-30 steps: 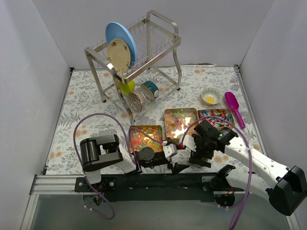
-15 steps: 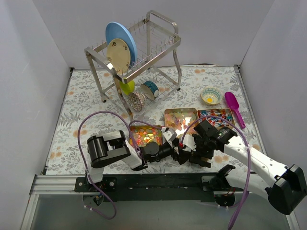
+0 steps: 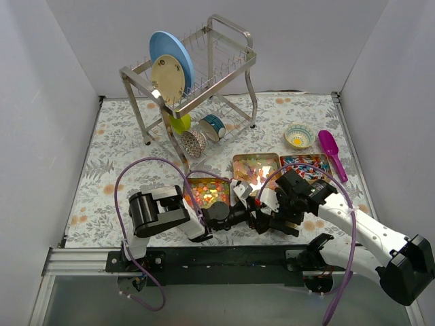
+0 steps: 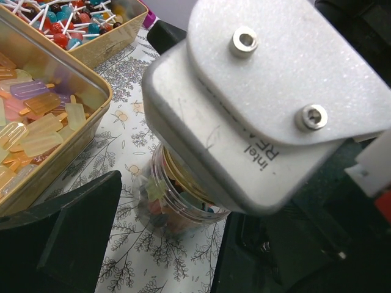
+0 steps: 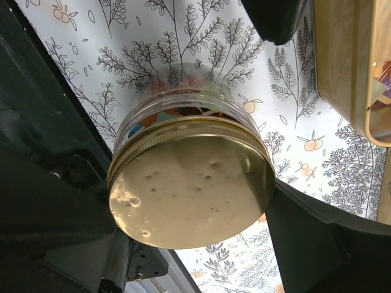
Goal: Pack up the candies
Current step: Pick up the bottle lid from the packing bottle.
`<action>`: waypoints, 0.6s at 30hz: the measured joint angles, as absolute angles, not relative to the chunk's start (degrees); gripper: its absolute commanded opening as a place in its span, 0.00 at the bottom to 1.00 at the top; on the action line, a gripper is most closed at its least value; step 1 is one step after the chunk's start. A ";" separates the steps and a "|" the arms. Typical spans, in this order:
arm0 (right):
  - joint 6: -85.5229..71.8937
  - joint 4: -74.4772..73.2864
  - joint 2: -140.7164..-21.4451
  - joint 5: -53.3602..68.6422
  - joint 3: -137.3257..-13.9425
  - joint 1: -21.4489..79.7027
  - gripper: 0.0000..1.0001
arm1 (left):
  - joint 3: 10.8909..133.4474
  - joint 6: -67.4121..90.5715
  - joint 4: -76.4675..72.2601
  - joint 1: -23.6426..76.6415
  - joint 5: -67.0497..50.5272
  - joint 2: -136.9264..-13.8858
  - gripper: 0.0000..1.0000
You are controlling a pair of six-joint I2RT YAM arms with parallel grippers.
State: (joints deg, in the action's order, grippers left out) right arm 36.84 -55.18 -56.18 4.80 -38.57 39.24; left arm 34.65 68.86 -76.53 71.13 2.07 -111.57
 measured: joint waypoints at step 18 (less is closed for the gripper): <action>35.27 -59.07 -51.27 5.04 -40.62 39.05 0.98 | 36.40 70.63 -75.50 72.16 3.44 -111.96 0.92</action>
State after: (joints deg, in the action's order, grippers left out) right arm 35.27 -59.07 -51.27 5.04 -40.62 39.05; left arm 36.40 70.63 -75.50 72.16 3.44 -111.96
